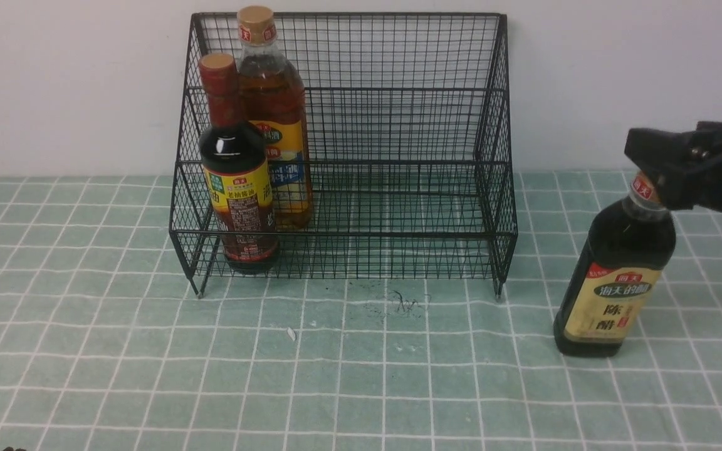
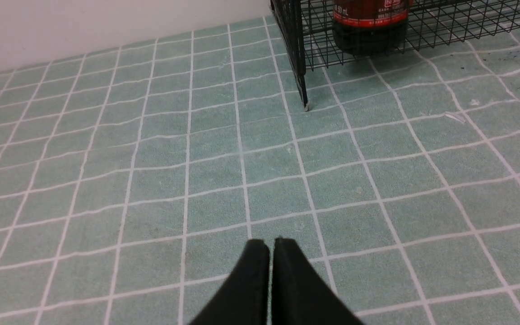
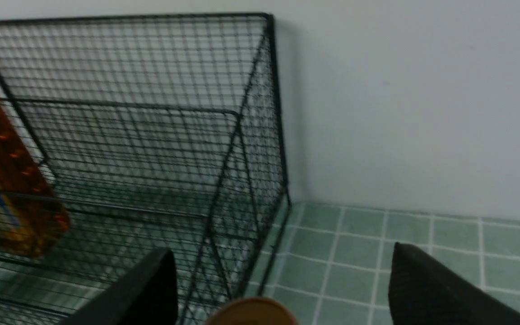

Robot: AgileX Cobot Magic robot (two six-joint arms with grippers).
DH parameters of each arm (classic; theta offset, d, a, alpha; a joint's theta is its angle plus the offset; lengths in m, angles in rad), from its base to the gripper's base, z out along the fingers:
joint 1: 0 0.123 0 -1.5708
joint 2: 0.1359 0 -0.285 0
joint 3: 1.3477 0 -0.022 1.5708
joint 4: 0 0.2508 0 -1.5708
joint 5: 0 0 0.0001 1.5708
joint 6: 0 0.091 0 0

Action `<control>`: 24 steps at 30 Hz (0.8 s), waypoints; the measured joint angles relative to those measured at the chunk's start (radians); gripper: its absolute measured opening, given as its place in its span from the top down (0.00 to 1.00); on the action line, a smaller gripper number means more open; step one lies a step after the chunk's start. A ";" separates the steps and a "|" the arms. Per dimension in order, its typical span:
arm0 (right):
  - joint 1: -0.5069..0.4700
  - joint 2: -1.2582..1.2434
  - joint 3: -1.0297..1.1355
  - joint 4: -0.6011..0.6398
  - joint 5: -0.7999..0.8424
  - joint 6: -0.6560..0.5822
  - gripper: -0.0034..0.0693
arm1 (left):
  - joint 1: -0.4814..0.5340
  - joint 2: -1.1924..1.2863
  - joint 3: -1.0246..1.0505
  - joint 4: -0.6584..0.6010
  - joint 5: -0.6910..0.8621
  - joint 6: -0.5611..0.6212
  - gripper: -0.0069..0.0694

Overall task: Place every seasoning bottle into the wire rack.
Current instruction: Use the right arm to grab the condiment bottle closest to it

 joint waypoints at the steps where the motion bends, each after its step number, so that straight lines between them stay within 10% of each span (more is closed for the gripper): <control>1: 0.000 0.007 0.000 0.000 0.012 0.000 0.14 | 0.000 0.000 0.000 0.000 0.000 0.000 0.92; 12: 0.000 0.118 0.000 0.000 -0.031 0.009 0.15 | 0.000 0.000 0.000 0.000 0.000 0.000 0.92; 24: 0.001 0.130 -0.013 -0.143 -0.070 0.002 0.52 | 0.000 0.000 0.000 0.000 0.000 0.000 0.92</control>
